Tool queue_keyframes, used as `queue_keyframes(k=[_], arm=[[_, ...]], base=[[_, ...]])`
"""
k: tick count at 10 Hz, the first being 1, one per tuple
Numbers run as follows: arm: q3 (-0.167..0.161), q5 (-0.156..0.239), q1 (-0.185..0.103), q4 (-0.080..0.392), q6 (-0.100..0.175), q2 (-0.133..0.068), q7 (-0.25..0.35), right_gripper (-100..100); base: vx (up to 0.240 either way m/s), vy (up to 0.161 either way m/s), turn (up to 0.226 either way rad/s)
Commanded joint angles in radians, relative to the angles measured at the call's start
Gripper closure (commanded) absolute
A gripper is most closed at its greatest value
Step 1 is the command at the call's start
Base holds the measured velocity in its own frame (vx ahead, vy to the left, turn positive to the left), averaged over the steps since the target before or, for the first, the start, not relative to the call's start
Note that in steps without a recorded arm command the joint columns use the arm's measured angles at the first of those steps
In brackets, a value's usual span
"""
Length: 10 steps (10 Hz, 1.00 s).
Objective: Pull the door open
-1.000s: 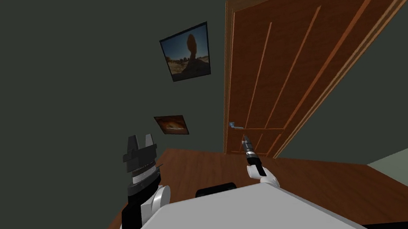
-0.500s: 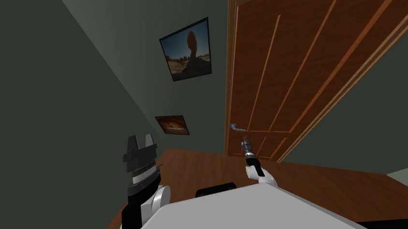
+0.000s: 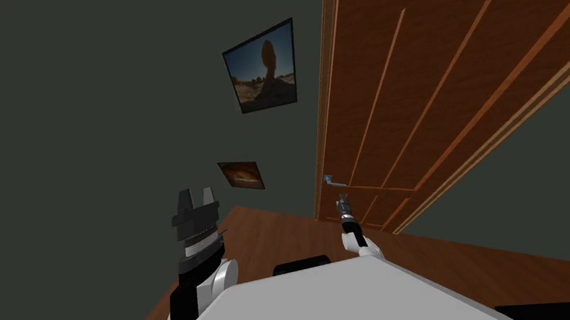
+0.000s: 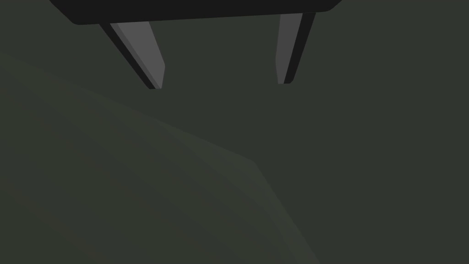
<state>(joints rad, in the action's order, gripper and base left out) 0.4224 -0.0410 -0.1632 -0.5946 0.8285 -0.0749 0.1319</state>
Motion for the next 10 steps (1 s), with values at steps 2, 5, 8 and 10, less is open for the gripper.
queue_keyframes(k=[2, 5, 8, 10], arm=[[0.012, 0.001, -0.015, 0.037, 0.003, 0.008, 0.006, -100], [0.016, 0.006, -0.004, 0.043, 0.009, -0.019, 0.026, -100], [0.021, 0.011, 0.008, 0.049, 0.014, -0.042, 0.047, -100], [0.029, 0.018, 0.026, 0.057, 0.021, -0.076, 0.078, -100]], base=[[0.061, -0.062, 0.056], [0.106, -0.014, 0.065], [0.138, 0.009, 0.047], [0.052, -0.008, 0.087]])
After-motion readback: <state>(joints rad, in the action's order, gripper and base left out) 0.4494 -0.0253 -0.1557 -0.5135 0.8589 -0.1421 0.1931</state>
